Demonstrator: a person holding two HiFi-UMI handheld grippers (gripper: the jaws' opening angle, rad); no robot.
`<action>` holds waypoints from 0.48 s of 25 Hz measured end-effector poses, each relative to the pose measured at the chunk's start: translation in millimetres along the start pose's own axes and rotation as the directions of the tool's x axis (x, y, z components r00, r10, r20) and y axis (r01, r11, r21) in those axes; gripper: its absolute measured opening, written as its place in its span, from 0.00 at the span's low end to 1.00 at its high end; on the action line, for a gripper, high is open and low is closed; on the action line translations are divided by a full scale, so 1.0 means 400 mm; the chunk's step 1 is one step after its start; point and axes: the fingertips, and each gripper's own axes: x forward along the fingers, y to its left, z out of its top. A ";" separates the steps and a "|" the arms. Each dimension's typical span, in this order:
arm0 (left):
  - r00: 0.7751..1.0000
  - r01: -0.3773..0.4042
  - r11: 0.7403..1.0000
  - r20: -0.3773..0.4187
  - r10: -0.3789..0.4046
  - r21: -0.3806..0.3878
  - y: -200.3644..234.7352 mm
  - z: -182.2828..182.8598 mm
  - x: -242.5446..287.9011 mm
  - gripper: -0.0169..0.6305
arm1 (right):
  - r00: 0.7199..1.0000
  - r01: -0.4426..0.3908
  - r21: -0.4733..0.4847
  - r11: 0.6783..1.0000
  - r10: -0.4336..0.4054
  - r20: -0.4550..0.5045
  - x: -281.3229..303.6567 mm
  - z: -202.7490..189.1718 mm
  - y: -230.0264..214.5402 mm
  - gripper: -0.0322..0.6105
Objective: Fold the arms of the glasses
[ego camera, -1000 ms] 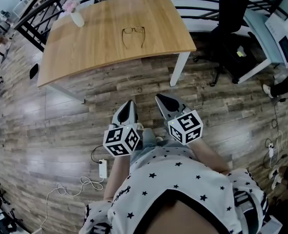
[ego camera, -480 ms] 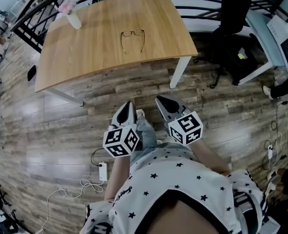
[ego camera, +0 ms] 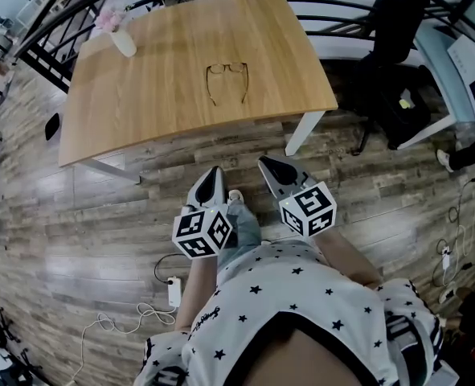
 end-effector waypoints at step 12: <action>1.000 -0.009 1.000 -0.028 0.009 0.013 0.142 0.126 0.161 0.04 | 1.000 0.007 -0.015 1.000 -0.007 -0.016 0.213 0.107 -0.077 0.08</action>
